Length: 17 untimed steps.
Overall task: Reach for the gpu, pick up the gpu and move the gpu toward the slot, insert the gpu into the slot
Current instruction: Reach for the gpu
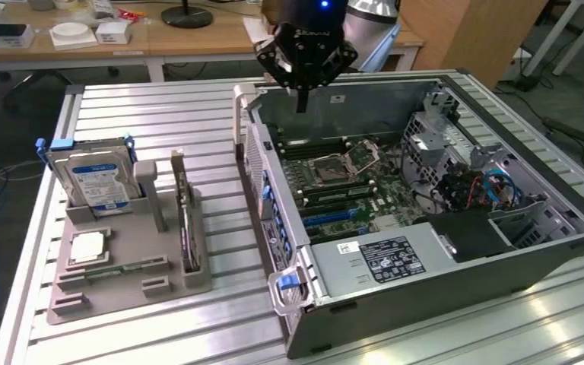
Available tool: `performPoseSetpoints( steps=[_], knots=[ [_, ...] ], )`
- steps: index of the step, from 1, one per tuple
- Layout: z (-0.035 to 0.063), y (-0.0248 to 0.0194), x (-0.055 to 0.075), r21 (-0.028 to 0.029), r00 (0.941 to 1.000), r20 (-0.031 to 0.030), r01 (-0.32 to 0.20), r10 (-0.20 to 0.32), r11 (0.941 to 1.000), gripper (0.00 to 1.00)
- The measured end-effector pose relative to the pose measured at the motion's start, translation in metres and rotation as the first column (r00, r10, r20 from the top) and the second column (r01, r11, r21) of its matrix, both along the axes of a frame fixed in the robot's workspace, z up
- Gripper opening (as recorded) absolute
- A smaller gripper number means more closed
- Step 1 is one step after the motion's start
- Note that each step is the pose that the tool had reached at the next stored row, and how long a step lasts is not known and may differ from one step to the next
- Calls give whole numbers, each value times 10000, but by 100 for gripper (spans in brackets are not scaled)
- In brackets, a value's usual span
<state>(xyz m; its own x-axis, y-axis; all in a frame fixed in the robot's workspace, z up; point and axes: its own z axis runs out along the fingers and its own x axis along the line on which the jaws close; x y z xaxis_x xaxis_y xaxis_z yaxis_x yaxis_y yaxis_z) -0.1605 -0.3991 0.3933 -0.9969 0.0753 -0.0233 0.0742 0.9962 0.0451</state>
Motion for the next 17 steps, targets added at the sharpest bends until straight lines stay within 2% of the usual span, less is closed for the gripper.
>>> performPoseSetpoints(
  steps=[17],
  knots=[
    [-1,-20,-769,1,10000,0,1,-1,10000,10]
  ],
)
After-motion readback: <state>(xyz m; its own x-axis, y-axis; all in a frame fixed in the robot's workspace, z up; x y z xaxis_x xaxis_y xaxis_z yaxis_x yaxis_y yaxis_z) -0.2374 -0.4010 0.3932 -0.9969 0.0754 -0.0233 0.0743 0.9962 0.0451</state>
